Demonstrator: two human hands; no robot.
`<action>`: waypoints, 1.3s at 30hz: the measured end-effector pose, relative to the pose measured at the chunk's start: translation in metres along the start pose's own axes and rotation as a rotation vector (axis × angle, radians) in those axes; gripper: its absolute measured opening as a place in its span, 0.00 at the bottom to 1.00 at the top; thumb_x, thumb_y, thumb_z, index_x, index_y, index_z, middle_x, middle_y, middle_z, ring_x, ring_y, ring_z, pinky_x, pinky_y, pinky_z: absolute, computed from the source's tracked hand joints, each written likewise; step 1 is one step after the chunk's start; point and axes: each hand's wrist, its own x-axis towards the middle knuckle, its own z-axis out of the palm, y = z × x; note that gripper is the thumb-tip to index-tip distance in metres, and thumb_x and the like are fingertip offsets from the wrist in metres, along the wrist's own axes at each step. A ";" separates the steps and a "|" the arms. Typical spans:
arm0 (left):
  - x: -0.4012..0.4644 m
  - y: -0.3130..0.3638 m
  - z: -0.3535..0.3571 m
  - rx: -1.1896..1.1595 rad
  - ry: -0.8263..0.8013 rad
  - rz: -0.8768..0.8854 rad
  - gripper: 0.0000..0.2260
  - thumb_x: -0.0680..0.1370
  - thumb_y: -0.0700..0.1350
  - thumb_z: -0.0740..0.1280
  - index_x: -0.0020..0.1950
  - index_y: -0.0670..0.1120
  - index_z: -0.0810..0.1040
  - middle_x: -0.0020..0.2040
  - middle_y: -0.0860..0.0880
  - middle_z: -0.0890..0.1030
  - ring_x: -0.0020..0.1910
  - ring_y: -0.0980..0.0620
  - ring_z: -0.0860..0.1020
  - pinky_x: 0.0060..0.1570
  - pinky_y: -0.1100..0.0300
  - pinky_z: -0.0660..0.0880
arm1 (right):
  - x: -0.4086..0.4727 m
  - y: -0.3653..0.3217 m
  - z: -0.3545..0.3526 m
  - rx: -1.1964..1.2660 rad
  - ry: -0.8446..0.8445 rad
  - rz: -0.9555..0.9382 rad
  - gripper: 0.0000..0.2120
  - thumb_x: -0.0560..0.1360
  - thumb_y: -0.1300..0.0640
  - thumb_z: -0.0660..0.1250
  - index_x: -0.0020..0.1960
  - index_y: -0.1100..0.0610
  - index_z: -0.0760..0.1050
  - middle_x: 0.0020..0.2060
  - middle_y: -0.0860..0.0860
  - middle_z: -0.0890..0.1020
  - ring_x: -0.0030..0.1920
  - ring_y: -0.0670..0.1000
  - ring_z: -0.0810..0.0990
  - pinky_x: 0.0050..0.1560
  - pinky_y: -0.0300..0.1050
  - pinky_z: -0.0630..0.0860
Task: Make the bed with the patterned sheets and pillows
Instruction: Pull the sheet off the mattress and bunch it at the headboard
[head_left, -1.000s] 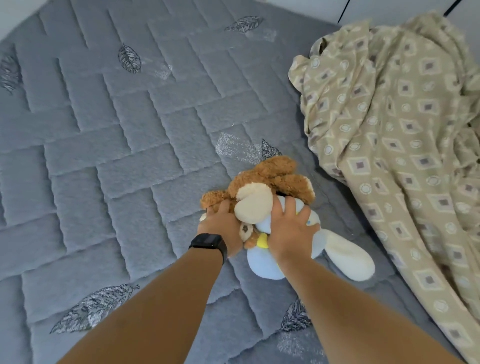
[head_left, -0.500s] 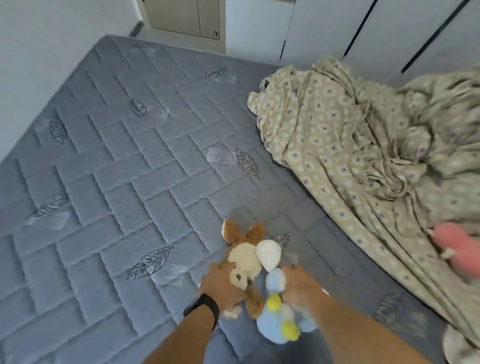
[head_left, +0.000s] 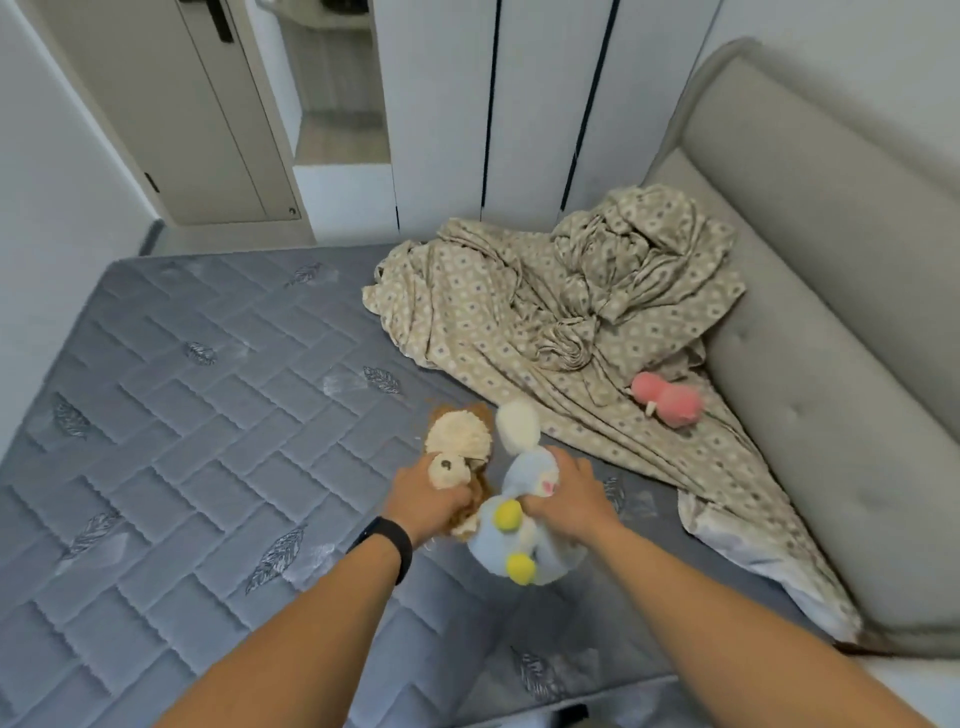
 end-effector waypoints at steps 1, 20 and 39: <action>-0.006 0.011 0.010 0.014 -0.023 0.017 0.18 0.66 0.49 0.74 0.55 0.54 0.80 0.50 0.55 0.84 0.49 0.55 0.82 0.43 0.65 0.75 | -0.007 0.007 -0.008 0.017 0.030 0.014 0.44 0.65 0.33 0.72 0.76 0.38 0.55 0.67 0.52 0.65 0.67 0.63 0.69 0.62 0.58 0.73; 0.001 0.111 0.273 0.265 0.014 0.020 0.28 0.59 0.60 0.72 0.60 0.59 0.77 0.57 0.49 0.80 0.50 0.48 0.82 0.51 0.49 0.82 | -0.002 0.235 -0.149 -0.072 0.089 -0.017 0.47 0.67 0.33 0.70 0.79 0.40 0.51 0.72 0.50 0.62 0.70 0.64 0.66 0.59 0.54 0.71; -0.034 0.220 0.332 0.313 -0.069 0.107 0.23 0.64 0.56 0.72 0.57 0.51 0.78 0.45 0.51 0.83 0.40 0.52 0.82 0.38 0.54 0.81 | 0.059 0.302 -0.330 0.119 0.524 0.098 0.31 0.79 0.46 0.63 0.79 0.51 0.59 0.71 0.59 0.72 0.66 0.64 0.75 0.60 0.56 0.74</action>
